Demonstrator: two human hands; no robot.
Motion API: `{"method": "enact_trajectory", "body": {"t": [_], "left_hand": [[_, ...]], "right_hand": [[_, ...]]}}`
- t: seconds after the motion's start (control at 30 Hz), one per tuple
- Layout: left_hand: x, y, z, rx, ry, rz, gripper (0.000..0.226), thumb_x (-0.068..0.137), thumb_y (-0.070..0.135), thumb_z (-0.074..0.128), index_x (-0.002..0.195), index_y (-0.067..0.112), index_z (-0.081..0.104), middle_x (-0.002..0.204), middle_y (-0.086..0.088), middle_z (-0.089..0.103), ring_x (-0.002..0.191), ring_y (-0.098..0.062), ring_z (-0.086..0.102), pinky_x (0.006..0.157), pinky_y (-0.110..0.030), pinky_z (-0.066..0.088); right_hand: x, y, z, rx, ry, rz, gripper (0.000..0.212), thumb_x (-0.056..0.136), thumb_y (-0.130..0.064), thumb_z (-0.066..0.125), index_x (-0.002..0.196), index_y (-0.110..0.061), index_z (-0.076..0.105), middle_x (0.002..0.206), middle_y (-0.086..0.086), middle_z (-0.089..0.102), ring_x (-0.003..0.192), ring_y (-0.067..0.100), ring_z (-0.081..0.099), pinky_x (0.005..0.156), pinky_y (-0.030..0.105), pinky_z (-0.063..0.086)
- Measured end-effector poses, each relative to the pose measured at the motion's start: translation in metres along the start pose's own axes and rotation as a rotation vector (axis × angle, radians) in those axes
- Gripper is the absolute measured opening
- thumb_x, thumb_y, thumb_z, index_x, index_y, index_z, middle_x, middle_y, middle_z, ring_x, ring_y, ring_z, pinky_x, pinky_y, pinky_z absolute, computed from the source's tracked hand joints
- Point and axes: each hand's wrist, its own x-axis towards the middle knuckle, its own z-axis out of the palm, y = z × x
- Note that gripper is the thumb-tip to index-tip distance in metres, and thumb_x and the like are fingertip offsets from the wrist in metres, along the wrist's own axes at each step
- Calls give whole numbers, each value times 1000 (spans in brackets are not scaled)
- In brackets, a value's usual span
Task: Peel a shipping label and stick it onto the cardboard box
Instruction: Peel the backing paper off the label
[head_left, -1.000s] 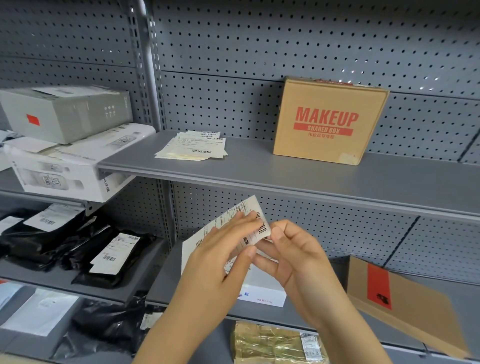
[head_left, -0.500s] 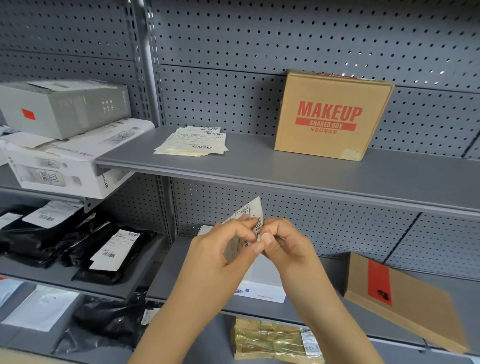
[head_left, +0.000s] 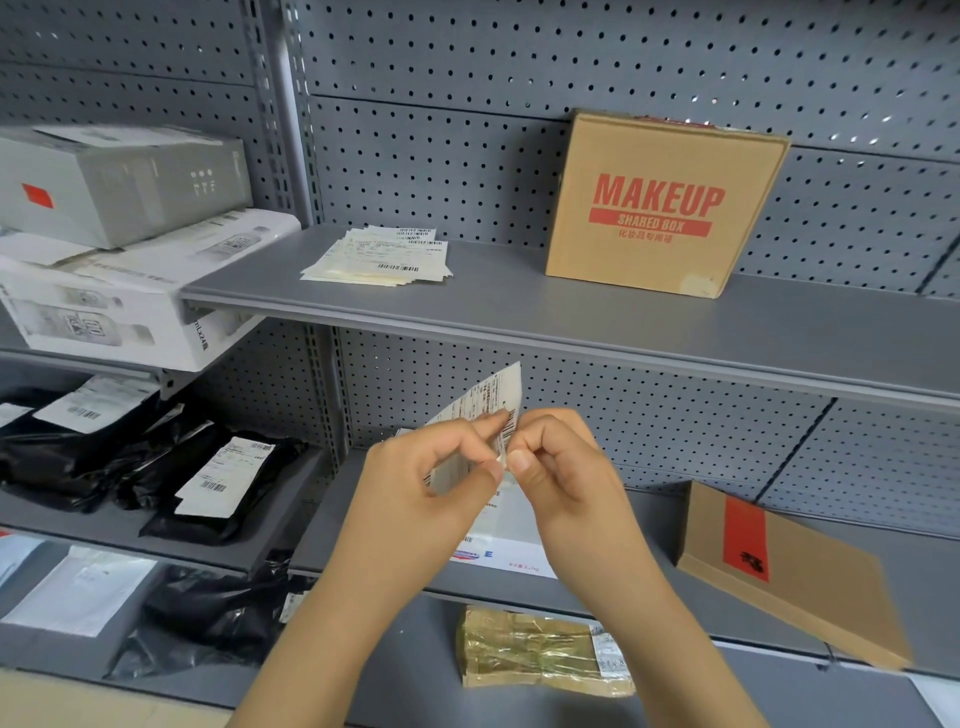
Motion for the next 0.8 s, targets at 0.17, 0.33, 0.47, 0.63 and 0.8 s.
{"method": "enact_trajectory", "body": {"t": [0.17, 0.33, 0.47, 0.63, 0.8], "left_hand": [[-1, -1, 0, -5, 2, -4, 13, 78, 8, 64, 67, 14, 65, 107, 6, 73, 110, 7, 60, 95, -27, 46], [-1, -1, 5, -50, 18, -14, 19, 83, -4, 61, 68, 8, 62, 110, 1, 72, 107, 5, 61, 83, -10, 47], [-1, 0, 10, -97, 18, -22, 24, 85, -2, 58, 67, 13, 59, 112, 4, 70, 105, 4, 63, 69, -5, 45], [2, -1, 13, -108, 24, -40, 19, 86, 0, 57, 71, 11, 60, 110, 8, 72, 104, 4, 63, 83, -12, 47], [7, -4, 19, -296, 59, -127, 18, 89, -2, 51, 73, 1, 57, 103, 5, 75, 97, -13, 68, 85, -34, 56]], "right_hand": [[-2, 0, 2, -12, 0, 2, 13, 87, -15, 48, 75, -16, 52, 92, -5, 50, 81, 5, 49, 70, 7, 37], [-5, 2, 1, -9, 20, 11, 13, 88, -12, 48, 76, -14, 53, 91, -5, 52, 84, 6, 50, 72, 7, 37], [-5, 5, 0, 13, 36, 26, 15, 87, -17, 46, 73, -21, 50, 90, -5, 53, 85, 5, 51, 74, 10, 37], [-7, 11, -2, 67, 48, 97, 15, 88, -22, 44, 80, -12, 51, 96, -1, 60, 89, 13, 53, 77, 18, 40], [-7, 14, -6, 192, 79, 179, 18, 89, -26, 43, 73, -27, 51, 102, 3, 66, 94, 29, 57, 89, 47, 45]]}}
